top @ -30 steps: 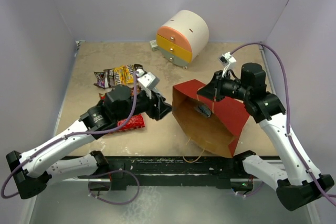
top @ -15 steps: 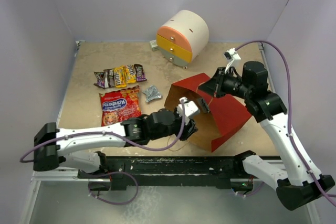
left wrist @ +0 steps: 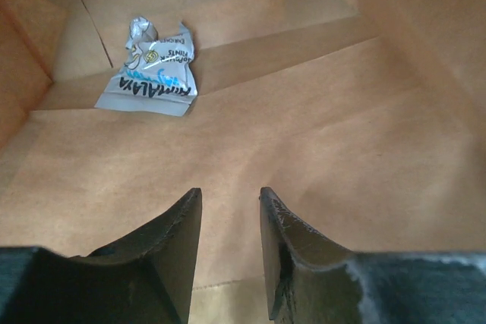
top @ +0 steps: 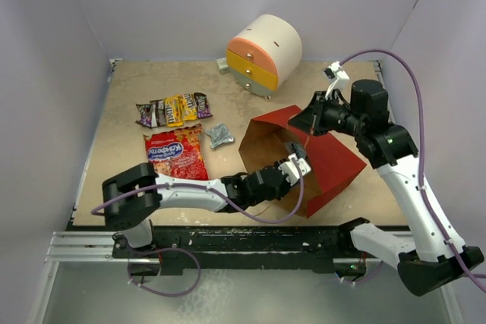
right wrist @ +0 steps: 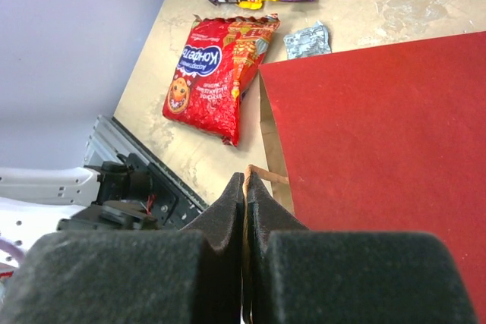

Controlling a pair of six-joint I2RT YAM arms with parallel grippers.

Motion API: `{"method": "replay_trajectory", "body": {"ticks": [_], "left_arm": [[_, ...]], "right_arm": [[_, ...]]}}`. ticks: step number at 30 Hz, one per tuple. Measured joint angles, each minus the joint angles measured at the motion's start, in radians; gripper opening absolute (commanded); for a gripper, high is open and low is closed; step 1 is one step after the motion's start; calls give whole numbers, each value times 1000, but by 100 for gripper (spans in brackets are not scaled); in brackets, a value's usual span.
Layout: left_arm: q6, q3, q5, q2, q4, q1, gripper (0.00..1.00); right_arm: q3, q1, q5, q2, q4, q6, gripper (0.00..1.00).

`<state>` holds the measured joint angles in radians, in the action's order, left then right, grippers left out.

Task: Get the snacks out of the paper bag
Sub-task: Take out the snack from the paper bag.

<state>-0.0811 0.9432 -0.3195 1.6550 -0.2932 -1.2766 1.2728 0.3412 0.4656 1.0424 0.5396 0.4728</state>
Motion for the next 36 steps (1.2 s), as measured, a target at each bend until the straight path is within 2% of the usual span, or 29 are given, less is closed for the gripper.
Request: {"method": "replay_trajectory", "body": {"ticks": [9,23,31,33,36], "left_arm": [[58,34,0,180,-104,75,58],[61,344,31,476,-163,184,78],[59,448,31,609,-160,196,76],[58,478,37,626,-153,200,71],[56,501,51,636,-133,211,57]], "right_arm": [[49,0,0,29,42,-25,0],[90,0,8,84,77,-70,0],[114,0,19,93,116,-101,0],[124,0,19,95,121,-107,0],[129,0,16,95,122,-115,0]]}}
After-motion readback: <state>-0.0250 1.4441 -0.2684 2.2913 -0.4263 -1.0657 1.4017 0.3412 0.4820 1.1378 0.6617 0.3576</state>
